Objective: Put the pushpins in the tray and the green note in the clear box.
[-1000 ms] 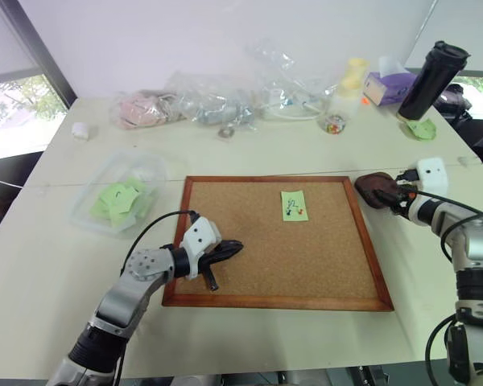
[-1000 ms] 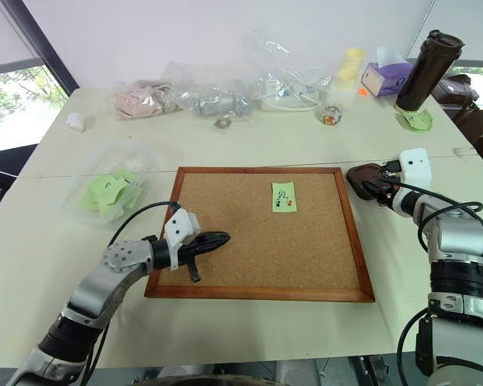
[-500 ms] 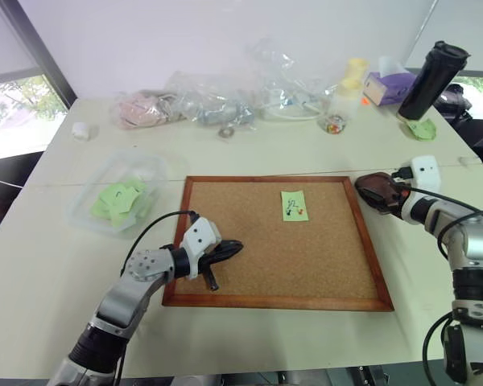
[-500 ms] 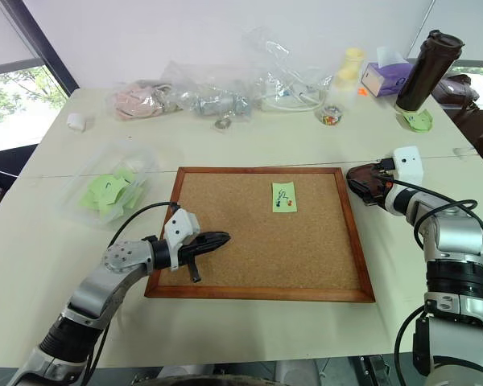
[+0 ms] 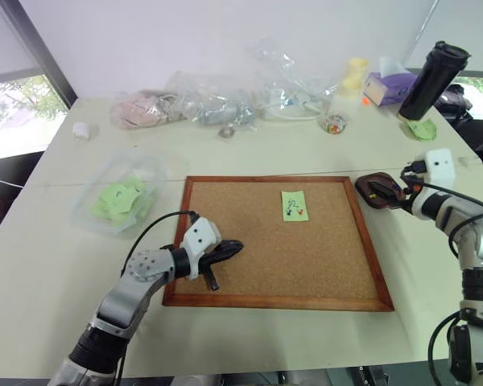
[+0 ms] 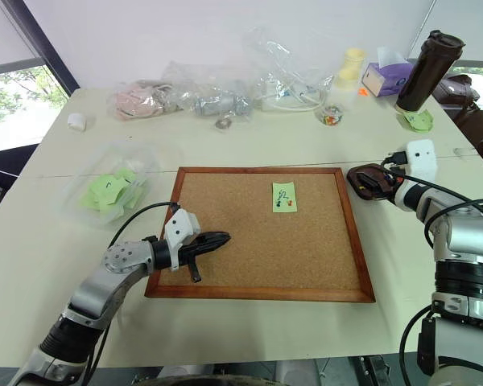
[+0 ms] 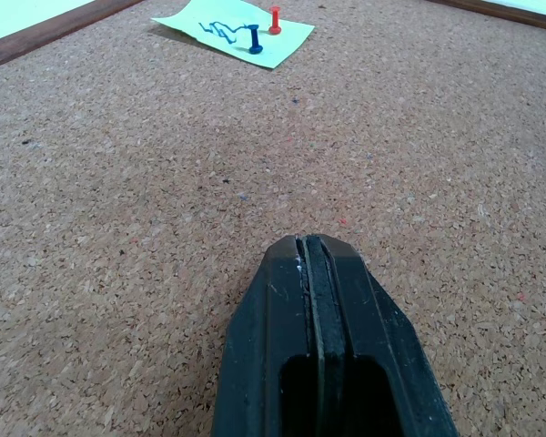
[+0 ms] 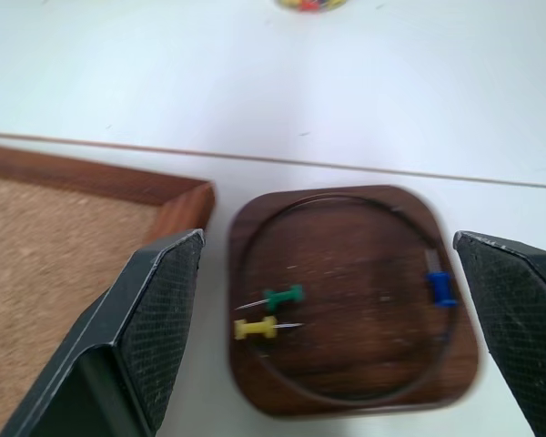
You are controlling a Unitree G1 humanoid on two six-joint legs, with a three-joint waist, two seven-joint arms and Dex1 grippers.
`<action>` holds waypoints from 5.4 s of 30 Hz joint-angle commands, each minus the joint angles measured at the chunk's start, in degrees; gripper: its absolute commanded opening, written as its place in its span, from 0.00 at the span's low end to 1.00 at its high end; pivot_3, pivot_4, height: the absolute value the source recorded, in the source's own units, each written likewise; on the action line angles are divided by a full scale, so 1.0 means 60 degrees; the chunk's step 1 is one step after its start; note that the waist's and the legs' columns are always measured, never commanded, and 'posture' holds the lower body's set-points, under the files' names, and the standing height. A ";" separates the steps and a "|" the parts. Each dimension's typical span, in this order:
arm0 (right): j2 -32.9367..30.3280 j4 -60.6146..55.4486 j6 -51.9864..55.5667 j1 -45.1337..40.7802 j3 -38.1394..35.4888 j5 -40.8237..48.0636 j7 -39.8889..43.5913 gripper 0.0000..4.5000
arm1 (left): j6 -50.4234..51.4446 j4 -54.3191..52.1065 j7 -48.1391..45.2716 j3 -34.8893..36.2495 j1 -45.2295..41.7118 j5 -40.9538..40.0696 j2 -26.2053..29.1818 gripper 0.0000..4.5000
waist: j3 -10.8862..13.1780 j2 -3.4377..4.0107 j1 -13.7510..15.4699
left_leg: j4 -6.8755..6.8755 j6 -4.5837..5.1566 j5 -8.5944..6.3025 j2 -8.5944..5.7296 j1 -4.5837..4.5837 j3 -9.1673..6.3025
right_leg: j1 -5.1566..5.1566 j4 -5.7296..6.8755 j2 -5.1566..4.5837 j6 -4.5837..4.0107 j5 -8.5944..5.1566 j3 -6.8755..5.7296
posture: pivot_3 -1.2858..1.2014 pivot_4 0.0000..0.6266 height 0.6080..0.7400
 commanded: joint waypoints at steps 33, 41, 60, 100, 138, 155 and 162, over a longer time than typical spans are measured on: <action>0.0892 -0.3699 -0.0630 0.1102 0.3481 0.0342 0.1945 0.72 | 0.0498 -0.0198 0.0316 -0.0126 0.0675 0.0154 0.0238 0.00 | -0.0003 0.0005 -0.0014 | -0.0006 0.0002 -0.0001 0.0007 0.0001 -0.0003 | -0.0004 -0.0003 0.0000 0.0000 0.0000 0.0002 | 0.52 0.24 1.00; 0.1081 -0.3002 -0.1061 0.0956 0.3517 0.0092 0.2060 0.19 | 0.0530 -0.0279 0.0356 -0.0151 0.0728 0.0156 0.0236 0.00 | -0.0003 0.0005 -0.0020 | -0.0006 0.0002 -0.0001 0.0007 0.0001 -0.0003 | -0.0004 -0.0003 0.0001 0.0000 0.0000 0.0002 | 0.52 0.24 1.00; 0.1162 -0.2893 -0.0810 0.0968 0.3523 -0.0139 0.2064 0.67 | 0.0764 -0.0508 0.0493 -0.0145 0.0738 0.0112 0.0215 0.00 | -0.0003 0.0005 -0.0019 | -0.0007 0.0001 -0.0001 0.0007 0.0002 -0.0003 | -0.0004 -0.0003 0.0001 0.0000 0.0000 0.0002 | 0.52 0.24 1.00; 0.1283 -0.3298 0.1098 0.0889 0.2537 0.1074 0.1447 0.43 | 0.0816 -0.0403 0.0513 -0.0178 0.0706 0.0087 0.0096 0.00 | -0.0003 0.0005 -0.0002 | -0.0005 0.0002 -0.0002 0.0005 0.0001 -0.0003 | -0.0002 -0.0003 -0.0001 0.0000 0.0000 0.0004 | 0.52 0.24 1.00; 0.1278 -0.2203 -0.0981 0.0703 0.3465 0.0541 0.3127 0.66 | 0.0693 -0.0461 0.0732 -0.0110 0.0930 0.0109 -0.0008 0.00 | -0.0004 0.0004 -0.0004 | -0.0008 0.0001 -0.0001 0.0006 0.0006 -0.0006 | 0.0002 -0.0005 0.0000 0.0000 0.0000 0.0001 | 0.52 0.24 1.00; 0.1371 -0.2093 -0.0781 0.0830 0.3448 0.0428 0.2928 0.01 | 0.0804 -0.0473 0.0760 -0.0125 0.0699 0.0146 -0.0014 0.00 | -0.0005 0.0004 -0.0005 | -0.0008 0.0001 -0.0001 0.0006 0.0007 -0.0005 | 0.0005 -0.0006 0.0000 0.0000 0.0000 0.0001 | 0.52 0.24 1.00; 0.1342 -0.3308 0.0120 0.0655 0.2104 0.1339 0.2211 0.01 | 0.0968 -0.0558 0.0659 -0.0225 0.0683 0.0128 0.0049 0.00 | -0.0004 0.0005 0.0006 | -0.0008 0.0001 -0.0001 0.0005 0.0002 -0.0005 | 0.0000 -0.0005 -0.0001 0.0000 0.0000 0.0002 | 0.52 0.24 1.00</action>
